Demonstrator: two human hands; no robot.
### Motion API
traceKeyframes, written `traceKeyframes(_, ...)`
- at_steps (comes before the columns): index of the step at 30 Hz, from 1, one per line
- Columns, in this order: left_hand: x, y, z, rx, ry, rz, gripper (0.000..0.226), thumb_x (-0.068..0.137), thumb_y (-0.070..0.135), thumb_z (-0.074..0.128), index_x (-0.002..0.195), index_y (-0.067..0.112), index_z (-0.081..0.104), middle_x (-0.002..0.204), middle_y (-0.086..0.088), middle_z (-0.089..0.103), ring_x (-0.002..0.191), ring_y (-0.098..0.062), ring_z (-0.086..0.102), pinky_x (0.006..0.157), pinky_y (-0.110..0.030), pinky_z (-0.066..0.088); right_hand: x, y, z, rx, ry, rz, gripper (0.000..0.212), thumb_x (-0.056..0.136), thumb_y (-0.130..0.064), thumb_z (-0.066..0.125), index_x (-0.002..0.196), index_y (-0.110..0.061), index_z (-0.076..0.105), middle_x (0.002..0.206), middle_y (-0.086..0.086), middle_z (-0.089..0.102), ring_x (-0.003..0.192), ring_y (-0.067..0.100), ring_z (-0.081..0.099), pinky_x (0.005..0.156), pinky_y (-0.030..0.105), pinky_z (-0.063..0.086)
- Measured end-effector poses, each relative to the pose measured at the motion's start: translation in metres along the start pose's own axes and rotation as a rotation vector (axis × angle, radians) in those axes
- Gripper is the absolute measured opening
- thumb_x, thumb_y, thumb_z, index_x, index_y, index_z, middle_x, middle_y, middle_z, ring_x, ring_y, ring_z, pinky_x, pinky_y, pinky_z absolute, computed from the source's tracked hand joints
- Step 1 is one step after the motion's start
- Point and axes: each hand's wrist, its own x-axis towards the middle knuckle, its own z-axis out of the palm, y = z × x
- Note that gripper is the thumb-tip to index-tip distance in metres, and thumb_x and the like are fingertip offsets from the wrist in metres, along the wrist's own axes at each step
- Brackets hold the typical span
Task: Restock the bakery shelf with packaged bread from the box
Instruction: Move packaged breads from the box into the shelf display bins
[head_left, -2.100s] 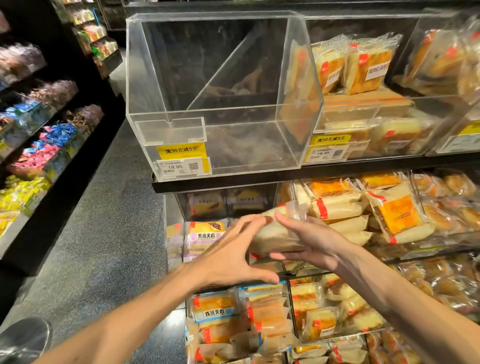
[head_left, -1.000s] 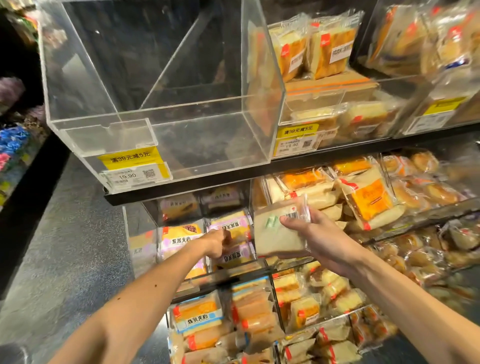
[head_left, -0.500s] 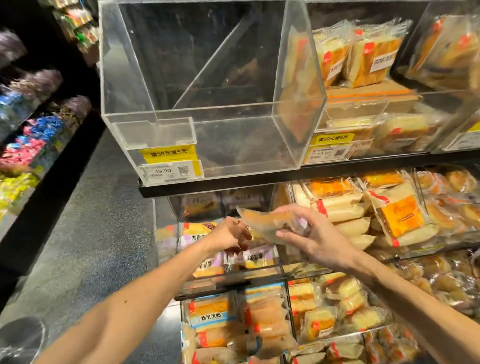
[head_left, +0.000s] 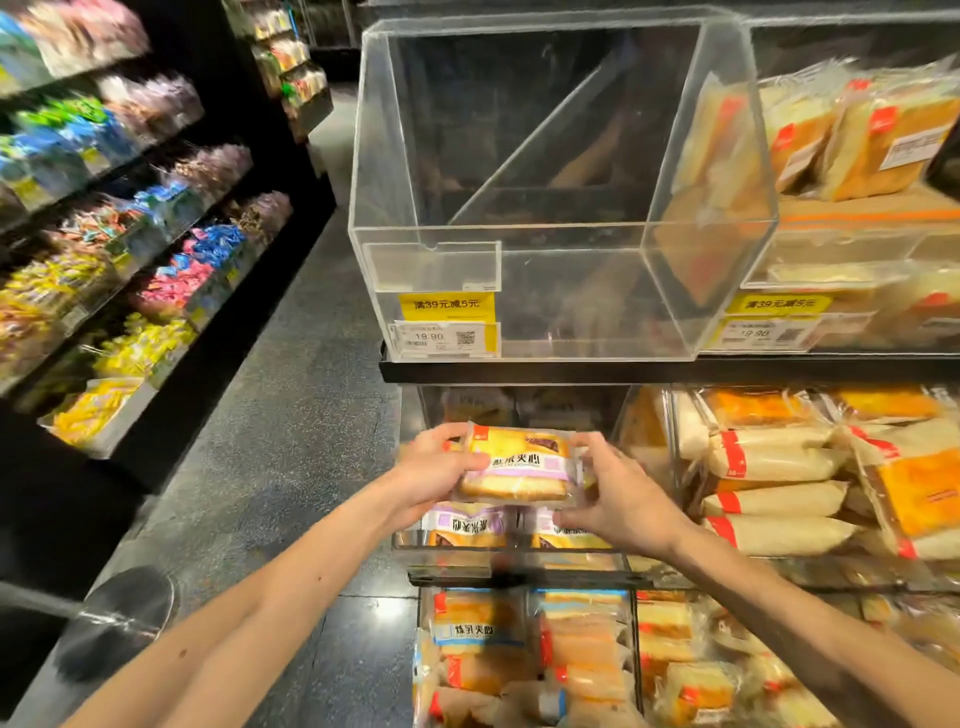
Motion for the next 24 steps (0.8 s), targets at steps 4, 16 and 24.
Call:
traceKeyframes(4,0.013,-0.003,0.011,0.240,0.155,0.065,0.053,0.088,0.006,0.067,0.128,0.019,0.034,0.104,-0.003,0.059,0.088,-0.017,0.061,0.071,-0.032,0.055,0.035,-0.009,0.013,0.614,-0.225,0.304,0.067,0.077,0.003,0.079,0.130,-0.011,0.042,0.106,0.014,0.065,0.067,0.016,0.064,0.057,0.027,0.056)
traceKeyframes(16,0.064,-0.028,0.018,1.383,0.295,0.118,0.041,0.093,-0.007,0.043,0.133,0.005,0.044,0.131,-0.020,0.054,0.127,-0.037,0.048,0.101,-0.043,0.044,0.098,-0.023,0.066,0.214,-0.228,0.316,0.042,0.094,0.002,0.051,0.136,-0.007,0.048,0.111,0.012,0.060,0.093,0.024,0.064,0.090,0.043,0.057)
traceKeyframes(24,0.078,-0.032,0.005,1.639,0.083,0.165,0.036,0.088,-0.002,0.058,0.124,0.006,0.059,0.124,-0.015,0.062,0.118,-0.032,0.055,0.103,-0.044,0.045,0.103,-0.027,0.076,0.201,-0.206,0.332,0.058,0.093,-0.010,0.055,0.148,-0.021,0.040,0.111,0.009,0.061,0.078,0.016,0.057,0.061,0.027,0.050)
